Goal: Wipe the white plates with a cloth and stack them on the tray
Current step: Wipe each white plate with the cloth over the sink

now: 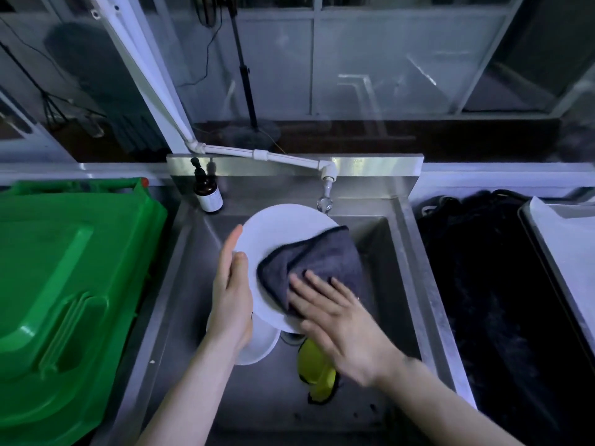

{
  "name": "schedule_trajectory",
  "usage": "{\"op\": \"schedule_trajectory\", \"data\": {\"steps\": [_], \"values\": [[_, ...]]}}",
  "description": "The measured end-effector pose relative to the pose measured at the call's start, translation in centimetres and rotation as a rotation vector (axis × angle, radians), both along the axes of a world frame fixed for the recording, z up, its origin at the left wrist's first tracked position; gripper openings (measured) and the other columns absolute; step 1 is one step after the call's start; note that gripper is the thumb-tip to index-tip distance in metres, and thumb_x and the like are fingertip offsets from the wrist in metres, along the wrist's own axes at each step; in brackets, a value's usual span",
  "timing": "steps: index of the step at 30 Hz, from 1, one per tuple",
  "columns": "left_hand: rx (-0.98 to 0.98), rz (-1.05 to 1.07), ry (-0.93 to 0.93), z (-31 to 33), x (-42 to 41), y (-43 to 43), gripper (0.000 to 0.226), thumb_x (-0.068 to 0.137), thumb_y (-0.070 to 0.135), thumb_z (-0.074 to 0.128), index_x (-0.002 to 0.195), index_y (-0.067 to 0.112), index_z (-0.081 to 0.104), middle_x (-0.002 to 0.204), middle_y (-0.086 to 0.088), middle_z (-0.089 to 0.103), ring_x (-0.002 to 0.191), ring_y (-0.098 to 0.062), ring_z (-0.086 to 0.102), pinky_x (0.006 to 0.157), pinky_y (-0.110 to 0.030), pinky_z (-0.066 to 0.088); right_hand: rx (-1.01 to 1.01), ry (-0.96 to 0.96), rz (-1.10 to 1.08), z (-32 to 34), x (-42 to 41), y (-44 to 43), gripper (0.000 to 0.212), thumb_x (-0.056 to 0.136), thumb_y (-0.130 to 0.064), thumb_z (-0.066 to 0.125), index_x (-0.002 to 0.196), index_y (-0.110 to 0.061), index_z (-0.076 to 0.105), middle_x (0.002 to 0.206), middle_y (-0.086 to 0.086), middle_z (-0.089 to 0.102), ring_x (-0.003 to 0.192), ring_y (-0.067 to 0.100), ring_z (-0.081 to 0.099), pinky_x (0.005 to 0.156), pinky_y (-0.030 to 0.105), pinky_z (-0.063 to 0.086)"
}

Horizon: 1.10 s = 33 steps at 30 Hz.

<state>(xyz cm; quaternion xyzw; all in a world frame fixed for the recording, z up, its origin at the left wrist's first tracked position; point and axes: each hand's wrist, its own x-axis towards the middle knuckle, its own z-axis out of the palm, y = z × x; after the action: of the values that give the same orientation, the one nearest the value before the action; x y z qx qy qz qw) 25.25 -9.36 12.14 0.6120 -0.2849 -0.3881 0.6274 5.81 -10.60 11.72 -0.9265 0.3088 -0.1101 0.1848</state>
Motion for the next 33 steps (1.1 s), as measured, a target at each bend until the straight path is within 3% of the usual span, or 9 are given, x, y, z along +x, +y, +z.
{"op": "schedule_trajectory", "data": {"steps": [4, 7, 10, 13, 16, 20, 23, 28, 33], "values": [[-0.023, -0.077, -0.042, 0.8, -0.6, -0.2, 0.038, 0.106, 0.036, 0.037, 0.13, 0.057, 0.058, 0.145, 0.014, 0.056, 0.134, -0.005, 0.052, 0.118, -0.044, 0.038, -0.027, -0.045, 0.072, 0.7, 2.4, 0.5, 0.048, 0.105, -0.041, 0.025, 0.152, -0.032, 0.029, 0.162, -0.014, 0.015, 0.151, 0.008, 0.003, 0.123, 0.041, 0.001], [-0.047, -0.118, -0.095, 2.0, -1.0, 0.0, 0.04, 0.101, 0.039, 0.038, 0.13, 0.059, 0.056, 0.142, 0.026, 0.056, 0.135, 0.003, 0.048, 0.118, -0.038, 0.035, -0.135, -0.115, -0.049, 2.3, 3.4, -2.5, 0.044, 0.101, -0.036, 0.039, 0.144, -0.029, 0.048, 0.153, 0.0, 0.039, 0.143, 0.022, 0.031, 0.118, 0.05, 0.018], [-0.058, -0.135, -0.116, 2.9, -1.2, 0.3, 0.041, 0.104, 0.034, 0.038, 0.133, 0.059, 0.053, 0.122, 0.039, 0.06, 0.113, 0.015, 0.053, 0.108, -0.034, 0.041, -0.222, -0.196, -0.28, 3.7, 3.7, -5.0, 0.041, 0.1, -0.037, 0.046, 0.138, -0.027, 0.056, 0.147, 0.008, 0.045, 0.131, 0.03, 0.041, 0.108, 0.051, 0.032], [-0.097, -0.116, -0.08, 3.5, -0.7, 0.1, 0.041, 0.102, 0.037, 0.037, 0.134, 0.058, 0.052, 0.141, 0.032, 0.053, 0.137, 0.001, 0.044, 0.12, -0.047, 0.032, -0.185, -0.128, -0.401, 4.0, 3.3, -5.8, 0.047, 0.101, -0.041, 0.037, 0.146, -0.03, 0.044, 0.16, -0.002, 0.026, 0.148, 0.026, 0.022, 0.116, 0.051, 0.021], [-0.127, -0.115, -0.079, 4.0, -0.6, -0.4, 0.04, 0.1, 0.04, 0.037, 0.13, 0.06, 0.055, 0.144, 0.029, 0.052, 0.142, -0.004, 0.043, 0.121, -0.047, 0.031, -0.164, -0.113, -0.178, 3.3, 3.0, -3.6, 0.05, 0.103, -0.043, 0.026, 0.151, -0.029, 0.034, 0.162, -0.009, 0.015, 0.152, 0.019, 0.005, 0.121, 0.05, 0.01], [-0.153, -0.134, -0.144, 4.7, -0.8, -0.6, 0.038, 0.1, 0.05, 0.037, 0.133, 0.056, 0.055, 0.137, 0.033, 0.057, 0.132, 0.006, 0.05, 0.113, -0.029, 0.042, -0.184, -0.117, 0.029, 3.1, 3.6, -0.6, 0.05, 0.105, -0.039, 0.025, 0.151, -0.023, 0.036, 0.163, -0.01, 0.015, 0.152, 0.017, -0.001, 0.122, 0.046, 0.004], [-0.148, -0.135, -0.139, 5.5, -1.0, -0.8, 0.041, 0.092, 0.056, 0.044, 0.132, 0.057, 0.053, 0.129, 0.035, 0.061, 0.125, 0.011, 0.053, 0.105, -0.022, 0.045, -0.218, -0.174, -0.074, 4.9, 4.6, -2.5, 0.05, 0.102, -0.039, 0.029, 0.148, -0.021, 0.041, 0.162, -0.006, 0.02, 0.152, 0.017, 0.006, 0.122, 0.046, 0.007], [-0.167, -0.111, -0.195, 6.3, -1.2, -0.1, 0.044, 0.106, 0.026, 0.04, 0.123, 0.064, 0.055, 0.094, 0.044, 0.058, 0.085, 0.023, 0.05, 0.082, -0.003, 0.042, -0.109, -0.196, -0.394, 7.0, 5.3, -7.2, 0.05, 0.106, -0.037, 0.032, 0.154, -0.031, 0.021, 0.159, -0.017, -0.003, 0.151, 0.01, -0.004, 0.121, 0.045, 0.0], [-0.192, -0.065, -0.152, 7.3, -0.3, -0.2, 0.04, 0.102, 0.037, 0.037, 0.127, 0.065, 0.053, 0.137, 0.042, 0.05, 0.131, 0.017, 0.041, 0.118, -0.033, 0.03, -0.162, -0.172, -0.157, 6.6, 5.1, -4.3, 0.049, 0.105, -0.039, 0.028, 0.153, -0.029, 0.026, 0.161, -0.014, 0.002, 0.152, 0.017, -0.005, 0.121, 0.051, 0.001]]}}
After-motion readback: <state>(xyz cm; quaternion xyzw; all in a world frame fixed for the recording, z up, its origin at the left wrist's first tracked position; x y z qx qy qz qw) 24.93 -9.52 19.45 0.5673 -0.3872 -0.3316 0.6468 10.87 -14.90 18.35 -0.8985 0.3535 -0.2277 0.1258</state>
